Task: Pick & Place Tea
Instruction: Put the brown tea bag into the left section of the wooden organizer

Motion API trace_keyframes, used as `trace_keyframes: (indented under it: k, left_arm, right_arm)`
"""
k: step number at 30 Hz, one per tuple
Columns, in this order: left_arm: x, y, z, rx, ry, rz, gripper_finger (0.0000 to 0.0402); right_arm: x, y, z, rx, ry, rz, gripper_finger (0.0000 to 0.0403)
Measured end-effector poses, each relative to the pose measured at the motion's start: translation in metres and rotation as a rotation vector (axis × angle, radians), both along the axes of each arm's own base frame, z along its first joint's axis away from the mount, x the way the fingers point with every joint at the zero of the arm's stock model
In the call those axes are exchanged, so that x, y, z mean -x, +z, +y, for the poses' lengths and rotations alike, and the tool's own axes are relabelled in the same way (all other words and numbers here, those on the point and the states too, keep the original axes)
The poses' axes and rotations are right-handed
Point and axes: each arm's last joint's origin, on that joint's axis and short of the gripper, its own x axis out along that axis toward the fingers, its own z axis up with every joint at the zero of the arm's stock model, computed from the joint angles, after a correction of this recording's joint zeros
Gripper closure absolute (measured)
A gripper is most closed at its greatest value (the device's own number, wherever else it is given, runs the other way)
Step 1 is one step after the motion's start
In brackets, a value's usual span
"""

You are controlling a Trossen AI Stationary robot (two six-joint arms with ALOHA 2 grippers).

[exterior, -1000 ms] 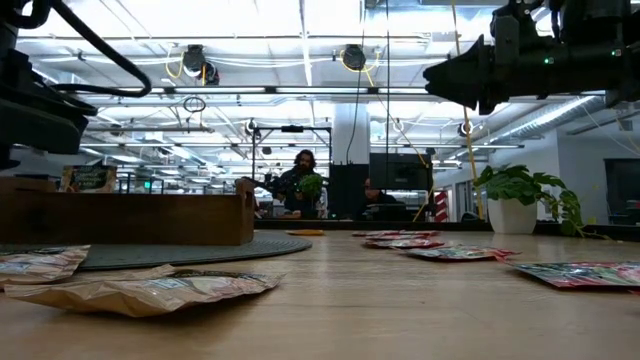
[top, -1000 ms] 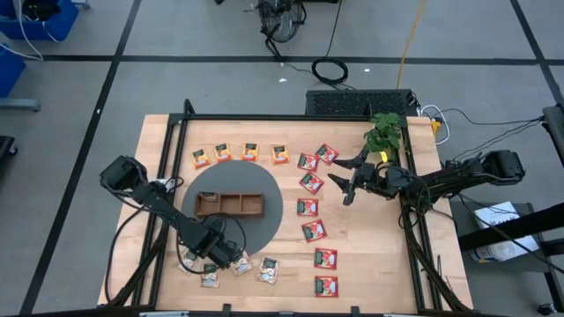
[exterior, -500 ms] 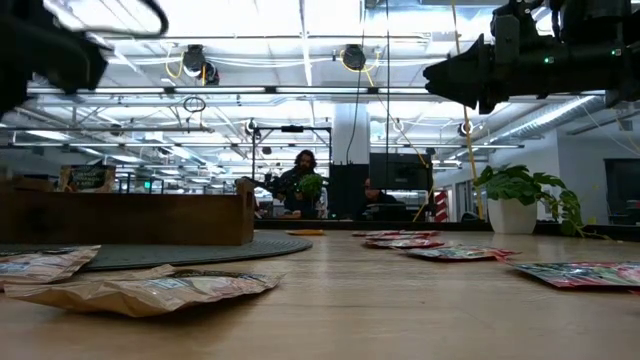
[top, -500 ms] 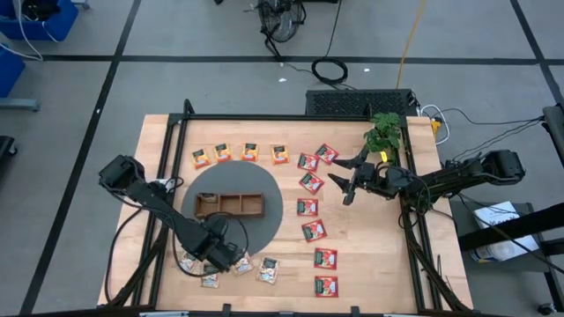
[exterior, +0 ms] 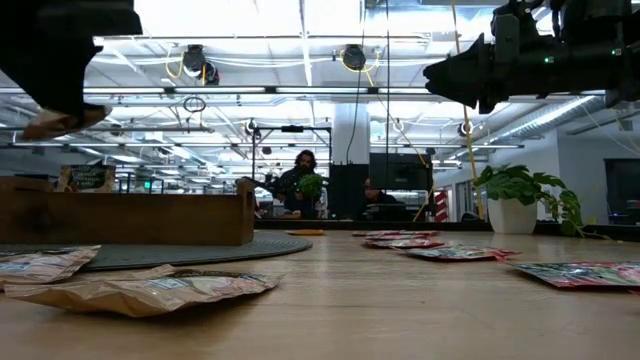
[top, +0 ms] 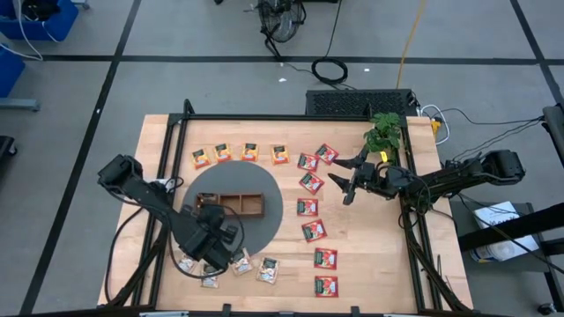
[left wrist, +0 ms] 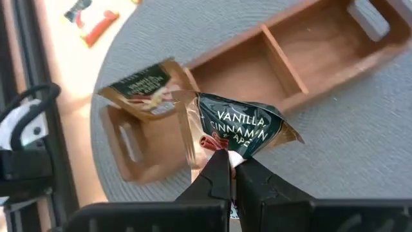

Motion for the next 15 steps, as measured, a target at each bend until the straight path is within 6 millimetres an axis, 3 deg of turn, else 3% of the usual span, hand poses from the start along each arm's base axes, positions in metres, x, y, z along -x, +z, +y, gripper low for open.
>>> trace_keyframes:
  k: [15]
  left_arm:
    - [0.012, -0.031, 0.021, -0.133, 0.118, -0.015, 0.0396]
  right_arm:
    - [0.000, 0.000, 0.000, -0.001, -0.003, 0.001, 0.0190]
